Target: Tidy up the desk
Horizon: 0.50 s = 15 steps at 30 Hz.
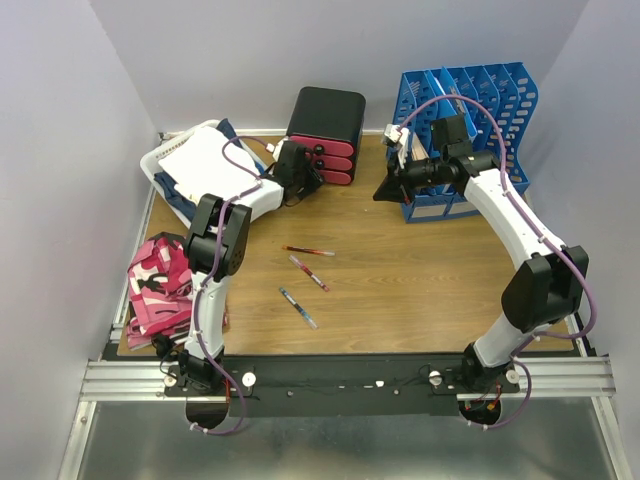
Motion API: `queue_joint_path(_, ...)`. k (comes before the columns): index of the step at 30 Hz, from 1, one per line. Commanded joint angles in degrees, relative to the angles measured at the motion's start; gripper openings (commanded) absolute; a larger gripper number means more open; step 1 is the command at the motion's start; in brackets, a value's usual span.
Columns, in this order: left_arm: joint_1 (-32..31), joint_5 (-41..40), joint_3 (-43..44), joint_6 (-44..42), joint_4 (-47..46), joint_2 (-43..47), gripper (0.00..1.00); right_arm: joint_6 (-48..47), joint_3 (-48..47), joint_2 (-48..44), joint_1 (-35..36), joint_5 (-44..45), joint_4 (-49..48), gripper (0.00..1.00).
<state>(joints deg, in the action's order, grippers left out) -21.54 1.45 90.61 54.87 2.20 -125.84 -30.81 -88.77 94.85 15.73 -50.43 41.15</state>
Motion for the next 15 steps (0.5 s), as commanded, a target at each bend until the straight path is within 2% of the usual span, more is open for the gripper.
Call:
queue_joint_path(1, 0.53, 0.75, 0.62, 2.07, -4.57, -1.34, 0.52, 0.92, -0.88, 0.86, -0.35, -1.86, -1.07, 0.06)
queue_joint_path(10, 0.18, 0.57, 0.89, 1.74, -5.54, -1.08, 0.5, 1.71, -0.96, 2.0, -0.43, -1.95, -2.21, 0.06)
queue_joint_path(15, -0.08, -1.09, -6.91, -2.39, -6.06, 6.21, 0.52, 3.03, -5.43, 7.78, 0.0, -0.46, -1.51, 0.08)
